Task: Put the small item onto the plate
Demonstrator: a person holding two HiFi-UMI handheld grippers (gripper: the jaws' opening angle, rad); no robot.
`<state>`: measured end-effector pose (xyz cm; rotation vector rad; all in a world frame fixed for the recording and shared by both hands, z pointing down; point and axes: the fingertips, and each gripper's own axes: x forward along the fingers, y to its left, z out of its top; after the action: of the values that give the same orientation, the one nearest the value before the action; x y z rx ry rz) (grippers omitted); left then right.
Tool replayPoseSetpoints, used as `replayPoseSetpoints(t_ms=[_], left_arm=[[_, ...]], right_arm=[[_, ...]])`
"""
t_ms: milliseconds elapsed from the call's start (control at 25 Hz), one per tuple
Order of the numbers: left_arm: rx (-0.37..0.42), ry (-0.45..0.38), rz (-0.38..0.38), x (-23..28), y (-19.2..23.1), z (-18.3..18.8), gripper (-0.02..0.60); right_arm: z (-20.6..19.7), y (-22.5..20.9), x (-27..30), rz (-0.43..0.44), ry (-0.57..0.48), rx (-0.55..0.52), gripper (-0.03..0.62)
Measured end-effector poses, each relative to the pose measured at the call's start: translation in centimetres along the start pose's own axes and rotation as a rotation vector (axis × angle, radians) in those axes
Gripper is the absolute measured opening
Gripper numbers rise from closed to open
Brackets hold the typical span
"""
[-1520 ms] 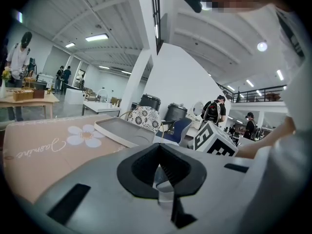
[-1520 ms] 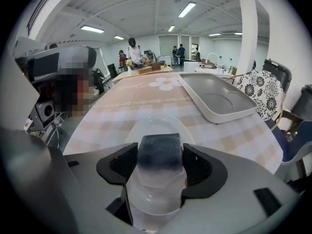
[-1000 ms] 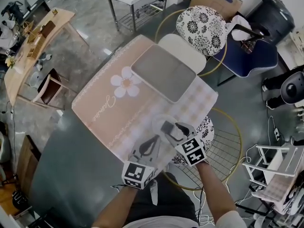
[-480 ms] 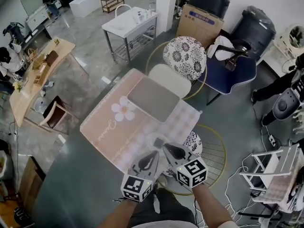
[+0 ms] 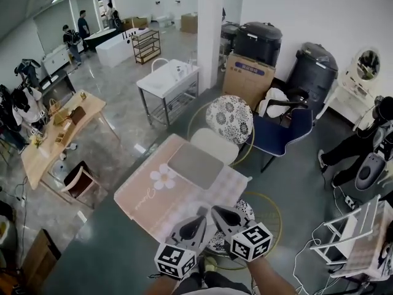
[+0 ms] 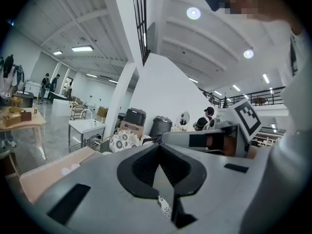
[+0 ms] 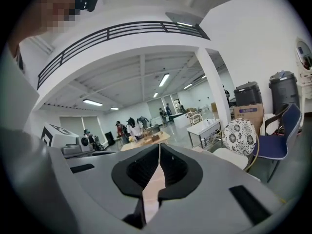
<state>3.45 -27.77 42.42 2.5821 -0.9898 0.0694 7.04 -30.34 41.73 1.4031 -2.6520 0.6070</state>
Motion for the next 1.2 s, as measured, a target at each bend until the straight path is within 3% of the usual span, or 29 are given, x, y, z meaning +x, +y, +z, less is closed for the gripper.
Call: replayPoseSetpoints(t_ms=[440,1200], left_arm=[[0.040,-0.095,-0.034,-1.9,-2.8,6.4,0.005],[0.059,-0.085,-0.017,-0.4,-3.2,6.4,0.005]], right_arm=[[5.6,3.2,-2.8,0.001,-0.128,-0.056,0.015],[6.7,1.8,-3.2,0.010,-0.160,-0.059,0.014]])
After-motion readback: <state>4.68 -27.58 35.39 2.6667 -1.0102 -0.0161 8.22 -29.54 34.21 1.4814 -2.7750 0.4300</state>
